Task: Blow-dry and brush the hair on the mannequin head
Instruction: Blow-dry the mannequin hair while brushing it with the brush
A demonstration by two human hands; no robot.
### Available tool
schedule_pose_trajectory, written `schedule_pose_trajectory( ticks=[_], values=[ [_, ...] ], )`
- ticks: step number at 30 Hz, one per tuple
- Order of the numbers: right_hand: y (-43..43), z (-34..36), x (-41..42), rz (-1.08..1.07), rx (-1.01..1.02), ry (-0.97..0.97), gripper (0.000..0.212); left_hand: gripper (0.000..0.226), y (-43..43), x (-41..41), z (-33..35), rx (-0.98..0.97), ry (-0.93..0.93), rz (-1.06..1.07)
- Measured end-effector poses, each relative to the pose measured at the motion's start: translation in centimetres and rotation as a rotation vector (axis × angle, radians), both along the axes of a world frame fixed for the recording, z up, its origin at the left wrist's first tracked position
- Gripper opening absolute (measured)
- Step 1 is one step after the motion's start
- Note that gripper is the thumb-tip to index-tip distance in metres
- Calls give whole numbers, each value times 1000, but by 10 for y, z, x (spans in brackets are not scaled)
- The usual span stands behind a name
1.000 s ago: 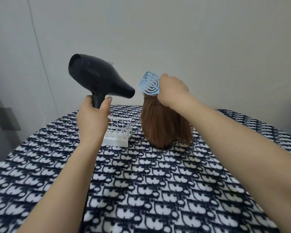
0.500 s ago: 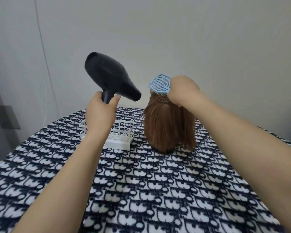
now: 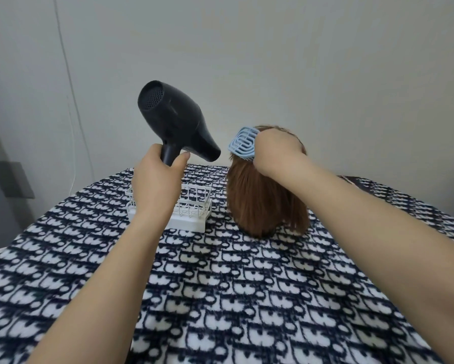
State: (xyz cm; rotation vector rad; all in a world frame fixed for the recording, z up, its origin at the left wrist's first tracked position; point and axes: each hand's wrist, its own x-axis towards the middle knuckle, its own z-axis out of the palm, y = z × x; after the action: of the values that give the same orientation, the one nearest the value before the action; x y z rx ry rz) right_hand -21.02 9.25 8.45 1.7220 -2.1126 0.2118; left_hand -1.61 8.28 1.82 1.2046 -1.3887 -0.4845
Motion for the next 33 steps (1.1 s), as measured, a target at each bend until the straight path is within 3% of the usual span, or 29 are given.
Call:
schedule_pose_trajectory(
  ticks=[6,17,22,26,27,30,33],
  values=[
    [1,-34,14,47,-5,184,24,34,0,8,-8,-9,-12,46],
    [-1,-114,21,70,204,328,32,31,-1,13,-18,30,-20,34],
    [10,-149,10,82,320,296,27,23,-3,12,-24,62,72,-30],
    [22,-171,4,147,274,224,27,21,-5,11,-27,139,180,-102],
    [25,-173,5,173,256,212,26,22,-5,11,-27,127,158,-93],
    [29,-177,7,245,213,169,25,27,-3,10,-31,23,-161,80],
    [33,-172,9,296,142,138,22,26,-2,8,-31,33,-99,15]
  ],
)
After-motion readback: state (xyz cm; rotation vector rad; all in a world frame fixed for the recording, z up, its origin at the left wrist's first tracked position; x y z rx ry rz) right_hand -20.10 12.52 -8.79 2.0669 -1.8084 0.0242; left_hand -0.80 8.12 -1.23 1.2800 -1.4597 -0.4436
